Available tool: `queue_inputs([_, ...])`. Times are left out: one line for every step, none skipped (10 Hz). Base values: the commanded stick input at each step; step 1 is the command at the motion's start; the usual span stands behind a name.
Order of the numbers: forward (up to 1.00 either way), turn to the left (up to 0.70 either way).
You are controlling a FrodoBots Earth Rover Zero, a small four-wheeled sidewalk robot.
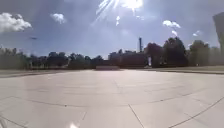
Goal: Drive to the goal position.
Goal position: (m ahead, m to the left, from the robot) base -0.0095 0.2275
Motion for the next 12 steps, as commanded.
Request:
queue_inputs([0.05, 0.00])
queue_inputs([0.04, 0.00])
queue_inputs([0.05, 0.00])
queue_inputs([0.04, 0.00])
queue_inputs([0.04, 0.00])
queue_inputs([0.04, 0.00])
queue_inputs([0.04, 0.00])
queue_inputs([0.04, 0.00])
queue_inputs([0.05, 0.00])
queue_inputs([0.04, 0.00])
queue_inputs([0.04, 0.00])
queue_inputs([0.05, 0.00])
